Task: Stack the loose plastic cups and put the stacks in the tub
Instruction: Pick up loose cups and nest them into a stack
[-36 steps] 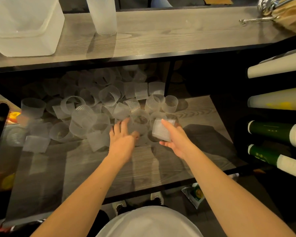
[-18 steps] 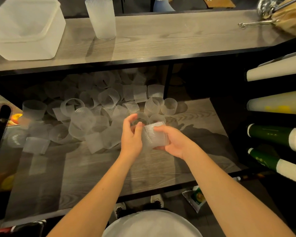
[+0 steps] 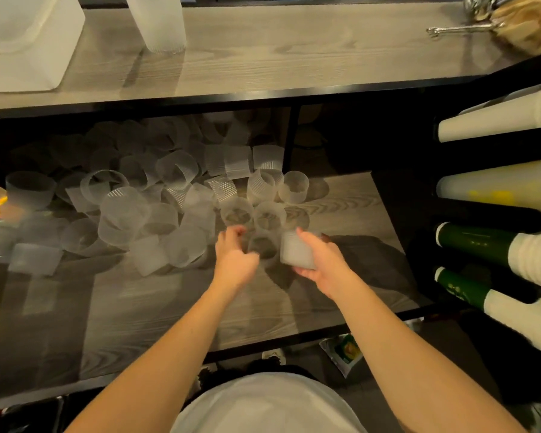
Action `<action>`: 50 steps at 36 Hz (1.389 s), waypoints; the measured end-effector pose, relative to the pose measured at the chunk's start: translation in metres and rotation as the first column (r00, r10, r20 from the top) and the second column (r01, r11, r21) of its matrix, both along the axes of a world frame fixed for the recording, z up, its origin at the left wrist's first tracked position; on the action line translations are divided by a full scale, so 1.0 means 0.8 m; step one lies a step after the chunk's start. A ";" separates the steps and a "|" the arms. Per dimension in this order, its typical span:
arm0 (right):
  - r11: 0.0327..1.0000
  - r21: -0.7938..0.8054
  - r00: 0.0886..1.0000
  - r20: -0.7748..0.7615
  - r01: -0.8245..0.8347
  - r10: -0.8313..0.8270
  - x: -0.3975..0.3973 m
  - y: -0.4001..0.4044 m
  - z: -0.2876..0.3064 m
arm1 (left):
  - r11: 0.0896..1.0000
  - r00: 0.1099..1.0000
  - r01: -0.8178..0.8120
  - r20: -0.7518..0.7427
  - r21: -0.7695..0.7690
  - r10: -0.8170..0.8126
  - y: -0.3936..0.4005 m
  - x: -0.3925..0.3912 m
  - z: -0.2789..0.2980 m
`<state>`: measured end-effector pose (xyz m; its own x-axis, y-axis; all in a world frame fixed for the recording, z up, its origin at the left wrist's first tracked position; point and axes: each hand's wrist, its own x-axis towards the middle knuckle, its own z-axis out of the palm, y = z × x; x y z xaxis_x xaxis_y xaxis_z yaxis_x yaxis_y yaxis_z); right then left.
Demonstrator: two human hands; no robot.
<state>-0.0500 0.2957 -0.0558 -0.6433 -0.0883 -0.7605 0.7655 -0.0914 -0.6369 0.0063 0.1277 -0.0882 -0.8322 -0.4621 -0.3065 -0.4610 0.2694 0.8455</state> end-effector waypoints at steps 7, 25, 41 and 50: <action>0.999 -0.037 0.999 -0.025 -0.033 0.032 -0.010 0.001 -0.012 | 0.685 0.819 0.563 0.422 -0.463 -0.388 0.012 0.007 -0.041; 0.909 -0.209 0.932 -0.112 -0.361 0.345 -0.001 -0.036 -0.004 | 0.795 0.992 0.108 -0.121 0.597 -0.045 -0.035 0.059 0.017; 0.844 -0.174 0.860 -0.174 -0.506 0.480 0.036 -0.101 0.025 | 0.901 0.983 0.184 -0.047 0.393 -0.180 -0.077 0.100 0.038; 0.965 -0.099 0.966 -0.115 -0.244 0.233 0.038 -0.111 0.018 | 0.785 0.967 0.020 0.212 -0.619 0.142 -0.135 0.068 0.028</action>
